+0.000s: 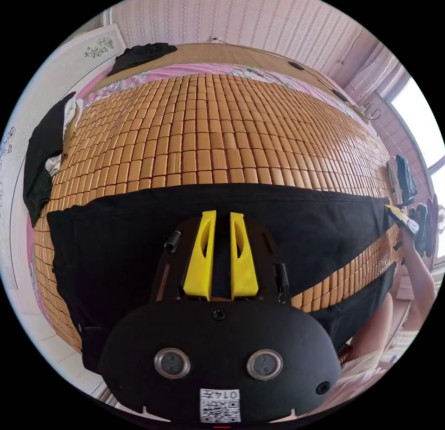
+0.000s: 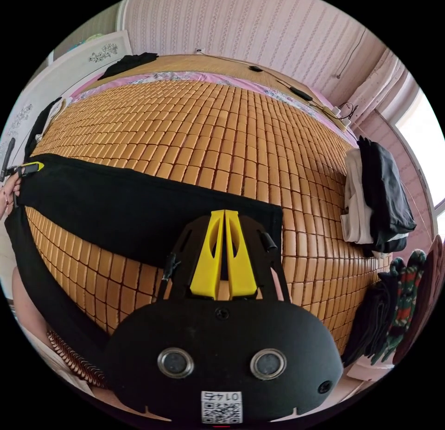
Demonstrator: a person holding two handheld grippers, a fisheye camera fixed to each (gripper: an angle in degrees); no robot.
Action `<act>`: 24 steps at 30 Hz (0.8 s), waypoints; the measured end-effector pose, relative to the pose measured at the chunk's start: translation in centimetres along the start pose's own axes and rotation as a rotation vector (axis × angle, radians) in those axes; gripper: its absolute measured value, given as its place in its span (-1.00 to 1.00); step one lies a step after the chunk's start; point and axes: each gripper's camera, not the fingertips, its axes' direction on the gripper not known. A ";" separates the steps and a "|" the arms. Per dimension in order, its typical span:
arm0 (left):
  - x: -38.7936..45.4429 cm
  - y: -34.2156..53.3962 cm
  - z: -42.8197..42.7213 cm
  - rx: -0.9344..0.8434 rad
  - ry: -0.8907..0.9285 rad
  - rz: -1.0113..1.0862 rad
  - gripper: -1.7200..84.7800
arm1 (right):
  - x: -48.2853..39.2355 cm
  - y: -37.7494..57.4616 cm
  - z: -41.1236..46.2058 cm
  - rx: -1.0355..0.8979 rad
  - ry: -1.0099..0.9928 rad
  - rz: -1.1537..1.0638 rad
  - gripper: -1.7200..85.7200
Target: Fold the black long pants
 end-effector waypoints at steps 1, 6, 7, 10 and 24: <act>-0.3 0.1 0.2 0.012 0.020 -0.009 -0.83 | 0.0 0.2 0.1 0.014 0.010 0.009 -0.97; 0.9 0.5 0.6 0.044 -0.032 0.071 -0.85 | 0.5 0.5 0.1 -0.004 0.035 -0.002 -0.97; 1.3 0.4 0.3 0.013 -0.038 0.120 -0.87 | 1.1 0.7 -0.6 -0.022 0.033 0.009 -0.97; 2.9 1.8 -2.9 0.098 -0.047 0.241 -0.85 | 3.4 3.6 -4.5 0.094 0.033 0.095 -0.97; 18.0 17.9 2.2 0.006 0.288 0.574 -0.87 | 7.5 20.2 -5.6 -0.140 -0.179 0.280 -0.83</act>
